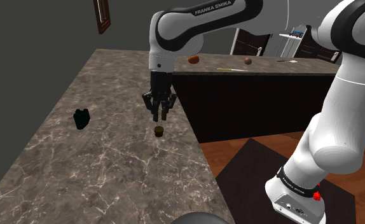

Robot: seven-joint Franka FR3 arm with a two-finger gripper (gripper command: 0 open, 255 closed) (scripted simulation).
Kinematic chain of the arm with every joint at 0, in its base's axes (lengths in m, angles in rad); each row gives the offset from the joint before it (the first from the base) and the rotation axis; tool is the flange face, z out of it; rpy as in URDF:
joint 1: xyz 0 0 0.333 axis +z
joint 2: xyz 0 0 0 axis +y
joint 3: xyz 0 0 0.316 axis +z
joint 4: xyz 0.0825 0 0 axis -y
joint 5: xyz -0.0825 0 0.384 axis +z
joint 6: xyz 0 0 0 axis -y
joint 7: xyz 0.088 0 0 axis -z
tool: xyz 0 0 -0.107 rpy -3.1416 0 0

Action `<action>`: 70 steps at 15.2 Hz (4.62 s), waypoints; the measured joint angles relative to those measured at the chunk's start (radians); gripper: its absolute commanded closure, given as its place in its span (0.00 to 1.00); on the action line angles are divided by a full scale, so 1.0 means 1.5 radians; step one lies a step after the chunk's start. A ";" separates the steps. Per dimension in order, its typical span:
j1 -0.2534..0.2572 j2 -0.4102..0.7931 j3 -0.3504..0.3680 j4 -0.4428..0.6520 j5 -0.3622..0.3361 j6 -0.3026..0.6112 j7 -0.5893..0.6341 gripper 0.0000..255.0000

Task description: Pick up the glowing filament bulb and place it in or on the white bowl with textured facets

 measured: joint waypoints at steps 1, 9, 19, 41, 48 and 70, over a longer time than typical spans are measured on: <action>0.000 0.000 0.000 0.000 0.000 0.000 0.000 1.00; -0.001 -0.009 0.000 0.023 -0.001 -0.030 0.009 1.00; -0.004 -0.022 -0.001 0.097 -0.002 -0.114 0.033 1.00; 0.008 -0.069 0.012 0.206 0.014 -0.251 0.106 1.00; 0.044 -0.179 0.049 0.088 0.055 -0.213 0.166 1.00; 0.167 -0.326 0.238 0.014 0.164 -0.136 0.457 1.00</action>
